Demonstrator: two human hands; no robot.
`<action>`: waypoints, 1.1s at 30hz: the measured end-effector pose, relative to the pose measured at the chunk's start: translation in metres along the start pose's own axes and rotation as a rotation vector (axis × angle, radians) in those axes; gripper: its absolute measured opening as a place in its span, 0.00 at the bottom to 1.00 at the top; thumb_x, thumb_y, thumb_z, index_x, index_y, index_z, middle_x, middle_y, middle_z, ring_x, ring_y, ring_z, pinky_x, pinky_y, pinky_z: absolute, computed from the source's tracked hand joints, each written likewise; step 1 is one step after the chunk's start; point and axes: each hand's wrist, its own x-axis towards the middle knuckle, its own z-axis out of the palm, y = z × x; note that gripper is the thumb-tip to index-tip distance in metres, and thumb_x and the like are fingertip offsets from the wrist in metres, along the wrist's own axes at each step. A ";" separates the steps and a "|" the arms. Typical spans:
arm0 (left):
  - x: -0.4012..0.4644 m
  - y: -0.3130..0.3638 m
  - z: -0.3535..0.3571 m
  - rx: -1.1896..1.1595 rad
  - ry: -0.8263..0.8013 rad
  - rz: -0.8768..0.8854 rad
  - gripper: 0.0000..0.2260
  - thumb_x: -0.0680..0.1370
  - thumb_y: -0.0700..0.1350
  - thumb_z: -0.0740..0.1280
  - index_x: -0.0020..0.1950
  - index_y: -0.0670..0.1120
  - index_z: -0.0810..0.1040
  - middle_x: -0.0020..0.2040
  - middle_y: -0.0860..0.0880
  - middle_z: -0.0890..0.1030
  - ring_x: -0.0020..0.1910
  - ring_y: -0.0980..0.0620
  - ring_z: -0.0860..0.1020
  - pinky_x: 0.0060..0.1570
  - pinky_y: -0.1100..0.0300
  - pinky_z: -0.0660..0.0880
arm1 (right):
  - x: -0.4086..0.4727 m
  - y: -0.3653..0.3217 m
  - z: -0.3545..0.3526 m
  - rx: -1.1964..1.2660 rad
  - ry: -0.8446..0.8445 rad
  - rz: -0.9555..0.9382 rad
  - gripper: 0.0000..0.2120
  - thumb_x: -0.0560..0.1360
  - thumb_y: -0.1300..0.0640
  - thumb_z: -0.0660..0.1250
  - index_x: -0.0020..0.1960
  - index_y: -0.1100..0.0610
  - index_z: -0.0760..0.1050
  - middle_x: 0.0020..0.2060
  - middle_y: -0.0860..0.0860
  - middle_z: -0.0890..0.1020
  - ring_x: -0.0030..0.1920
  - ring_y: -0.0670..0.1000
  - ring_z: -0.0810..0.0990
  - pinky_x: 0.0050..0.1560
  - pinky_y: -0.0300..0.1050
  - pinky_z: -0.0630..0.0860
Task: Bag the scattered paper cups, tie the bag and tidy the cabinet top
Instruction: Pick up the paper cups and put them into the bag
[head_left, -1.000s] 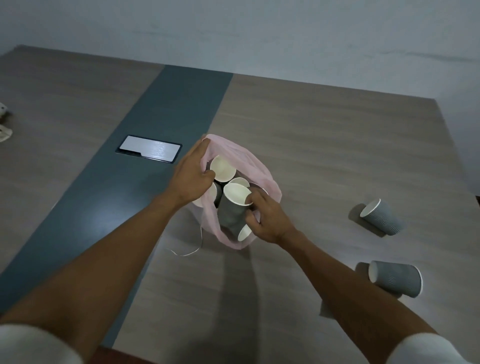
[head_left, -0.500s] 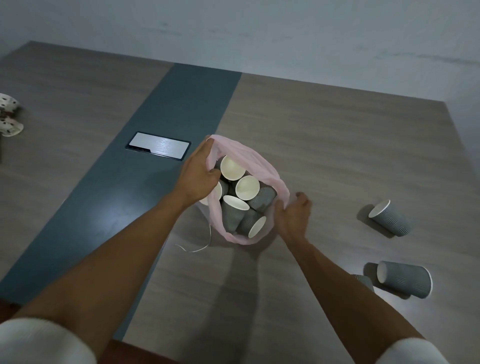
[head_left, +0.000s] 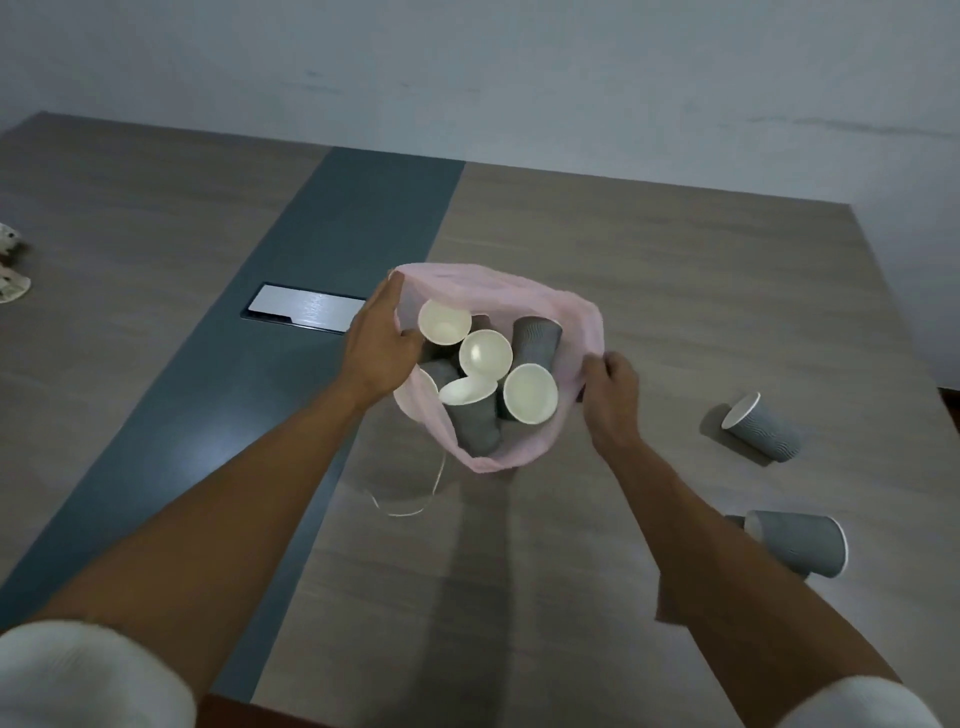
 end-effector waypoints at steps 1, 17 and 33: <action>0.002 0.007 -0.001 -0.001 0.021 0.000 0.34 0.74 0.39 0.64 0.81 0.46 0.62 0.78 0.47 0.68 0.75 0.44 0.68 0.74 0.49 0.66 | 0.003 -0.022 -0.007 0.023 0.043 -0.074 0.10 0.76 0.57 0.63 0.38 0.60 0.69 0.31 0.51 0.73 0.31 0.47 0.71 0.33 0.50 0.73; -0.021 0.086 0.077 -0.084 -0.041 0.169 0.34 0.75 0.34 0.60 0.82 0.47 0.59 0.81 0.52 0.61 0.78 0.51 0.62 0.77 0.54 0.60 | 0.036 -0.049 -0.151 -0.180 0.243 -0.112 0.13 0.81 0.53 0.58 0.49 0.63 0.71 0.39 0.55 0.80 0.40 0.56 0.81 0.44 0.61 0.80; -0.069 0.130 0.151 0.065 0.149 0.009 0.31 0.78 0.34 0.62 0.81 0.44 0.60 0.81 0.48 0.61 0.80 0.49 0.60 0.78 0.58 0.57 | 0.127 0.082 -0.275 -0.995 -0.366 -0.064 0.28 0.78 0.48 0.66 0.77 0.44 0.63 0.75 0.60 0.62 0.73 0.67 0.65 0.69 0.62 0.68</action>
